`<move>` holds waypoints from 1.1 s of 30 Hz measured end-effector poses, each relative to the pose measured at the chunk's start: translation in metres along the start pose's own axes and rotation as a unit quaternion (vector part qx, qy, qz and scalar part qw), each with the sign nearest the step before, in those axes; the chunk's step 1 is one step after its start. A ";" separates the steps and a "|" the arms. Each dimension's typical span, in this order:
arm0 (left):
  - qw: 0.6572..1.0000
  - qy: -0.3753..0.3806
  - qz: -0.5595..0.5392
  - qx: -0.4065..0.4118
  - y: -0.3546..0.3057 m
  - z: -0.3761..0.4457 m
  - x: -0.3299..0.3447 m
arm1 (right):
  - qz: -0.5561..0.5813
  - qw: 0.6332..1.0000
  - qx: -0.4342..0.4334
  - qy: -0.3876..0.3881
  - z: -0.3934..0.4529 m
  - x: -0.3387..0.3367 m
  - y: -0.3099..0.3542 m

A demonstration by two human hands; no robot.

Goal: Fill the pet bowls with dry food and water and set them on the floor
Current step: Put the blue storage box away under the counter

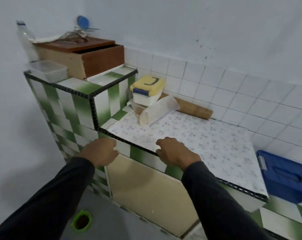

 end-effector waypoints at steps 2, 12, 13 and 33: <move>1.000 0.006 0.008 0.015 -0.047 -0.001 0.009 | -0.001 1.000 0.019 -0.001 -0.019 -0.004 -0.040; 0.992 0.021 0.018 0.122 -0.246 -0.002 0.055 | 0.015 0.994 0.110 -0.014 -0.116 -0.019 -0.206; 0.990 0.028 0.020 0.135 -0.263 -0.003 0.060 | 0.013 0.993 0.117 -0.015 -0.125 -0.020 -0.219; 0.927 0.092 -0.002 0.363 -0.529 -0.018 0.158 | 0.041 0.937 0.347 -0.031 -0.267 -0.009 -0.422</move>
Point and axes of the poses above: each hand's wrist, its own z-axis towards the middle knuckle, its own x-axis out of the palm, y = z × x, the point moved 5 cm from there along z, towards the middle knuckle, and after that the axes turned 13 degrees about -y, right-handed, at the moved point
